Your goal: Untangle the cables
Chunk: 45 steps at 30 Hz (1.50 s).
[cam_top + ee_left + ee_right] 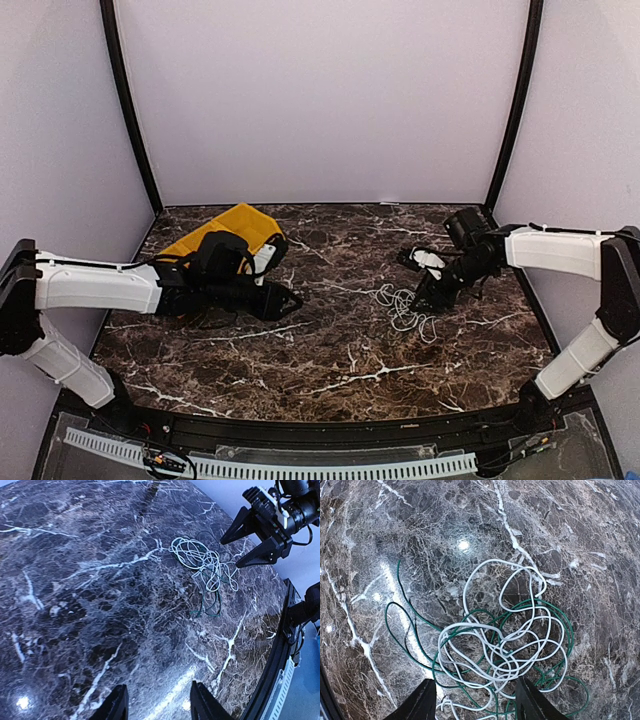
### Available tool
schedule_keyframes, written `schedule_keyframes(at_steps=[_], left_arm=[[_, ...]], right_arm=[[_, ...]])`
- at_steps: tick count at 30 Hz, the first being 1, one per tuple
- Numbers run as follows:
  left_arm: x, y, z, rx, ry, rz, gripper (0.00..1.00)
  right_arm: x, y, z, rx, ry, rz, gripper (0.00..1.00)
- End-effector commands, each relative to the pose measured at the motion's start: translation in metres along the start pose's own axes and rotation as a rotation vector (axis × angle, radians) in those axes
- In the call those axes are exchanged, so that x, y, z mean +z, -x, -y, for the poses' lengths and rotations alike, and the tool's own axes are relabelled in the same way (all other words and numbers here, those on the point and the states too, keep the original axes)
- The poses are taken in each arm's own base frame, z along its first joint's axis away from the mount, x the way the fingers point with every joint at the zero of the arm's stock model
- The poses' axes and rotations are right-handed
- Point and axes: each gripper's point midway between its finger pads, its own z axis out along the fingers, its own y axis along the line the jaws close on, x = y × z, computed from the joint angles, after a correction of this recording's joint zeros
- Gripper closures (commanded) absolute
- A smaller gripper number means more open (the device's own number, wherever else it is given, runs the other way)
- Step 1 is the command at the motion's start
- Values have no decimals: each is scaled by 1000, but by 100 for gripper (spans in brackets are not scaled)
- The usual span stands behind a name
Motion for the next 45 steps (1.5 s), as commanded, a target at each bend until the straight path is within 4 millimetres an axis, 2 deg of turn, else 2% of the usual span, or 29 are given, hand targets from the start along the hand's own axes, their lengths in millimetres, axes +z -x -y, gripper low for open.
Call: schedule_keyframes(at_steps=[1, 4, 5, 6, 9, 16, 24, 32, 34, 37, 41, 45], left_arm=[[34, 10, 37, 26, -98, 17, 56], [61, 2, 64, 1, -191, -48, 57], [75, 1, 68, -19, -201, -68, 57], [81, 0, 73, -63, -218, -84, 57], [110, -4, 75, -156, -232, -124, 58], [140, -11, 81, -211, -276, -144, 60], [155, -17, 81, -221, -306, -141, 68], [164, -15, 78, -238, -297, -129, 79], [168, -17, 72, -253, -260, -143, 79], [174, -19, 68, -265, -233, -156, 70], [177, -20, 67, -279, -235, -162, 64], [177, -19, 68, -278, -241, -160, 66]], right_arm=[[-9, 10, -3, -32, -10, 62, 44], [-6, 11, -15, -41, 56, 90, 44], [-4, 10, -18, -38, 77, 92, 44], [-2, 8, -20, -32, 89, 89, 44], [3, 6, -20, -19, 102, 78, 45], [2, 4, -19, -32, 81, 80, 46], [7, 1, -18, -31, 86, 63, 46], [10, -1, -18, -29, 91, 51, 46], [10, -1, -18, -30, 92, 50, 46], [10, -2, -18, -31, 90, 48, 46], [11, -3, -18, -32, 89, 44, 46], [12, -3, -18, -32, 91, 41, 46]])
